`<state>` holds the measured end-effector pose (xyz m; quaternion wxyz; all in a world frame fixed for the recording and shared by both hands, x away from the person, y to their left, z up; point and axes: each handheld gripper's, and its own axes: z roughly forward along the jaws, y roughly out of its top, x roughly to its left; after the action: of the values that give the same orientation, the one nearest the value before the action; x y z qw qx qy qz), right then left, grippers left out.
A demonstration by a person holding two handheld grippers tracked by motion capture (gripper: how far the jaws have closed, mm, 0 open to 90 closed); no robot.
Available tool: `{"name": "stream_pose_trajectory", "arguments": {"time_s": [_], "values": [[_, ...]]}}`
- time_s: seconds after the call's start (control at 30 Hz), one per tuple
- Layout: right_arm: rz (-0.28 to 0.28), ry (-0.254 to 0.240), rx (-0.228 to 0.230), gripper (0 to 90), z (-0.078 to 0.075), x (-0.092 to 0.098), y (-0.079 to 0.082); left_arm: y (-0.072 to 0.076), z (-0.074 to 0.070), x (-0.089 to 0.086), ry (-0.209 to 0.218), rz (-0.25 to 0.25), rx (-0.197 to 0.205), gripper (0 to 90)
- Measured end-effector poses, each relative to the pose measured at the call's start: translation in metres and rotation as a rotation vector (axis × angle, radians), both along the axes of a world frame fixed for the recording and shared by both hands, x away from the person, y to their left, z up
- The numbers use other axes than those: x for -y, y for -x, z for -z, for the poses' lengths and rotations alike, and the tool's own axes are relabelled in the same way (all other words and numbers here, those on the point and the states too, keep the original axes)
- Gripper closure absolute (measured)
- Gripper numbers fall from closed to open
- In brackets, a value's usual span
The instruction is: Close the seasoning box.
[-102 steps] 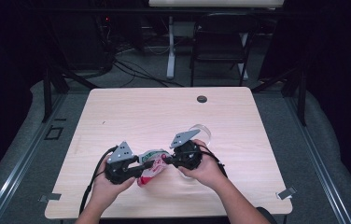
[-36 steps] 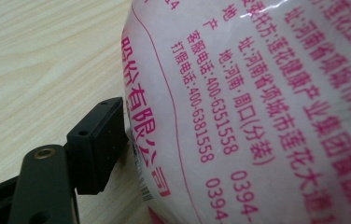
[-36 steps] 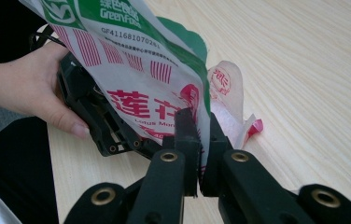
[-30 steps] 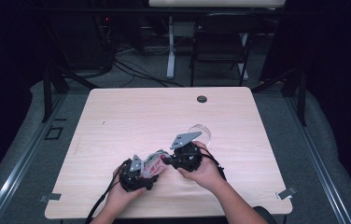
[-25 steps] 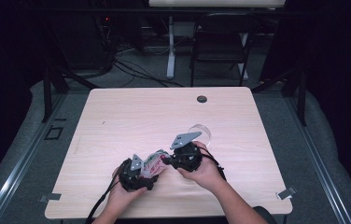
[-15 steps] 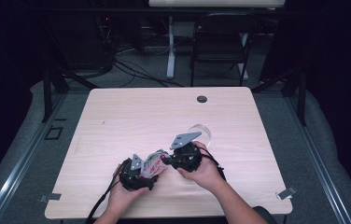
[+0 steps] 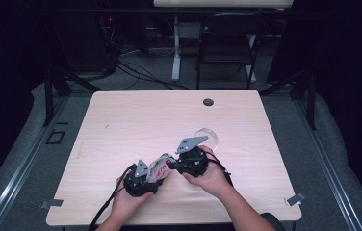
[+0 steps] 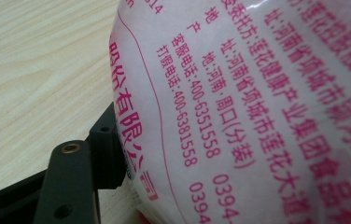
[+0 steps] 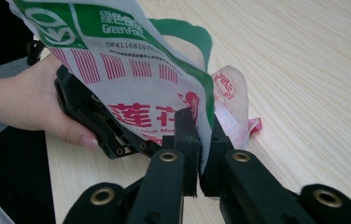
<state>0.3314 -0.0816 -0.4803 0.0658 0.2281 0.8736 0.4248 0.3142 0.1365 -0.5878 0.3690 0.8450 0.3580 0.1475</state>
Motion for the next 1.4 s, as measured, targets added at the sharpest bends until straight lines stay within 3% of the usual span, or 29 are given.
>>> {"name": "stream_pose_trajectory", "arguments": {"time_s": [0.6,0.83,1.03,1.1,1.4], "values": [[-0.003,-0.005,0.004,88.5,0.000,0.000,0.001,0.000,-0.001,-0.002,0.006,-0.010,0.040,54.3],[-0.002,-0.023,0.004,88.7,-0.002,0.002,0.001,0.001,-0.009,-0.004,-0.018,-0.009,0.044,58.4],[-0.013,-0.050,0.011,88.1,-0.007,0.004,0.003,0.005,-0.017,-0.005,-0.046,-0.025,0.087,58.8],[-0.012,-0.051,0.018,87.6,-0.008,0.004,0.003,0.005,-0.021,-0.006,-0.069,-0.029,0.109,58.9],[-0.014,-0.054,0.036,82.9,-0.010,0.004,0.006,0.007,-0.030,-0.010,-0.104,-0.055,0.164,59.1]]}}
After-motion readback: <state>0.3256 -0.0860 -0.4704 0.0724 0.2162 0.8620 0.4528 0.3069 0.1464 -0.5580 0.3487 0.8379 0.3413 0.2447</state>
